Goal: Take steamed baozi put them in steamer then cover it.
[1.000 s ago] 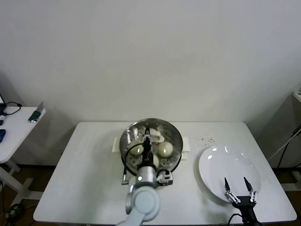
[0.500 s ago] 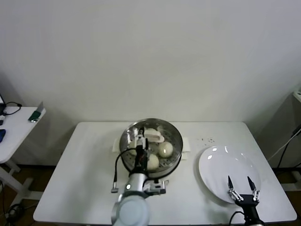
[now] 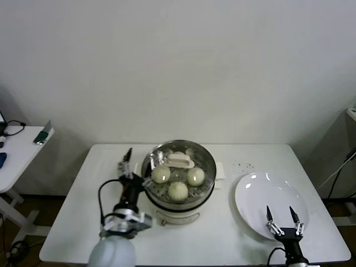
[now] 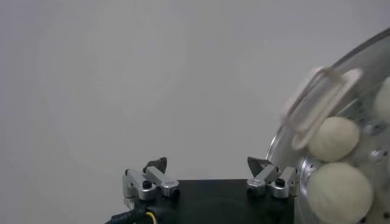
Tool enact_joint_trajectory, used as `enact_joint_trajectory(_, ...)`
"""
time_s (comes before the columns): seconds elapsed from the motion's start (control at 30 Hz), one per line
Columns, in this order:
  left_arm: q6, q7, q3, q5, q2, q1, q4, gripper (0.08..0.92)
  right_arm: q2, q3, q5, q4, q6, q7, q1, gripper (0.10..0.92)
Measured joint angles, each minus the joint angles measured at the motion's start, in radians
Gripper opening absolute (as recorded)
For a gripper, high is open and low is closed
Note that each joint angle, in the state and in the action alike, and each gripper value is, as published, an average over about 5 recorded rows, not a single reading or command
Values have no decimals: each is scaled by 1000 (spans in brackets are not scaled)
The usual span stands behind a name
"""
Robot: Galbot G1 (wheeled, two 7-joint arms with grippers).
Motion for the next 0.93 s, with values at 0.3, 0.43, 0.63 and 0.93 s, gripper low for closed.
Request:
enact_joint_trajectory(0.3, -224, -22, -258, -526, 46, 139, 70, 823, 5, -12, -27, -1, -2, 0, 0, 823)
enact_joint_trajectory(0.43, -313, -18, -313, -689, 48, 191, 123, 823, 6, -17, -35, -3, -2, 0, 0, 823)
enact_joint_trajectory(0.63, -424, -17, -346, -837, 41, 235, 207, 823, 6, -19, -41, 0, -2, -1, 2, 823)
enact_joint_trajectory(0.93, -523, -9, -353, -938, 27, 261, 291, 823, 5, -23, -43, 0, -1, -2, 3, 823)
